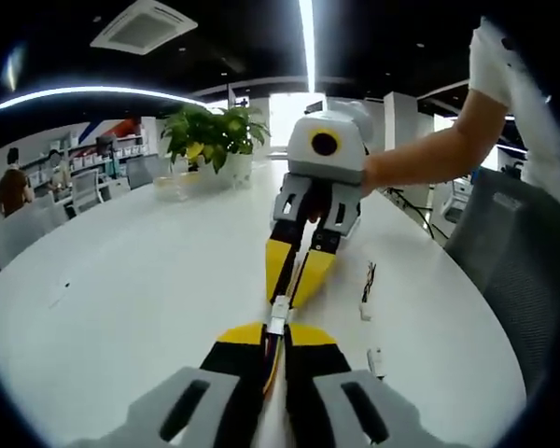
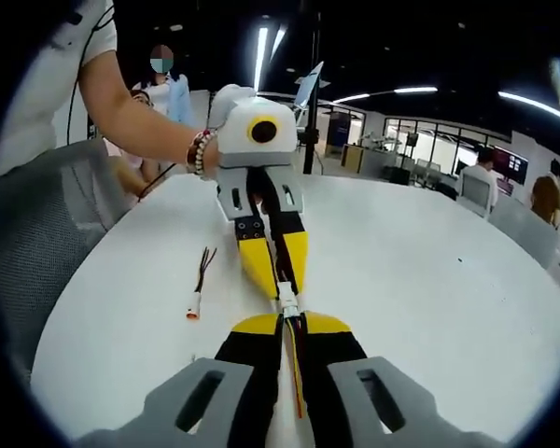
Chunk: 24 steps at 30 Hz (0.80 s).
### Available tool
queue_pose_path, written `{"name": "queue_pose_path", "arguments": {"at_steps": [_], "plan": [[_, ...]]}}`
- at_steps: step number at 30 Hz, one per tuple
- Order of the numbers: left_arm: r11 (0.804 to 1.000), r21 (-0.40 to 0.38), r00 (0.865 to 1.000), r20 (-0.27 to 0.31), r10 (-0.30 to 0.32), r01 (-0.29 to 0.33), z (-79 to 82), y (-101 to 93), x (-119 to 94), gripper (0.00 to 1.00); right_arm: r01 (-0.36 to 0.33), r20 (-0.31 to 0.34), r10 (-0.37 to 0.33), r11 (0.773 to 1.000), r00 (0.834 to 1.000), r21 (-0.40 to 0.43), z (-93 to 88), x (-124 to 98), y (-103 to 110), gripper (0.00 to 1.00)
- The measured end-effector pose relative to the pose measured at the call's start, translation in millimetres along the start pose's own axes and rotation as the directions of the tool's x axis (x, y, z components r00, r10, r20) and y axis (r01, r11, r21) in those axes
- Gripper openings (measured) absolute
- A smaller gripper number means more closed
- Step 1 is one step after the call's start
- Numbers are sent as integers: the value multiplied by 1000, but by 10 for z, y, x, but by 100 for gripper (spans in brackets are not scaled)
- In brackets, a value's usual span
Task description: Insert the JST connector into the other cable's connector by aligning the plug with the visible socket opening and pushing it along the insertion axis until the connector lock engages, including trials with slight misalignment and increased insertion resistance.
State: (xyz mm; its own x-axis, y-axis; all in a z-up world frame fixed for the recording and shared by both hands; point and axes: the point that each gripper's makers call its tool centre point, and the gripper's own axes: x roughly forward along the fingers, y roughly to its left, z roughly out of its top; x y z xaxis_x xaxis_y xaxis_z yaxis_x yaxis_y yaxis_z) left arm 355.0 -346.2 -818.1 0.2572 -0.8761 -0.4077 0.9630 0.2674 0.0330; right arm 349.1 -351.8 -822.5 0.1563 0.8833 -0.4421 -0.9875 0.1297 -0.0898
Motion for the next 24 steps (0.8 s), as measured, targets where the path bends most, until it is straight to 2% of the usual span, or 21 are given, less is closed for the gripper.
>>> {"name": "queue_pose_path", "arguments": {"at_steps": [18, 24], "plan": [[1000, -10, 999, -52, 15, -15, -156, 76, 72, 0, 18, -12, -18, 999, 1000, 45, -181, 36, -61, 4], [1000, -13, 998, -55, 15, -16, -160, 76, 77, 0, 21, -5, -21, 998, 1000, 57, -193, 39, -64, 4]]}}
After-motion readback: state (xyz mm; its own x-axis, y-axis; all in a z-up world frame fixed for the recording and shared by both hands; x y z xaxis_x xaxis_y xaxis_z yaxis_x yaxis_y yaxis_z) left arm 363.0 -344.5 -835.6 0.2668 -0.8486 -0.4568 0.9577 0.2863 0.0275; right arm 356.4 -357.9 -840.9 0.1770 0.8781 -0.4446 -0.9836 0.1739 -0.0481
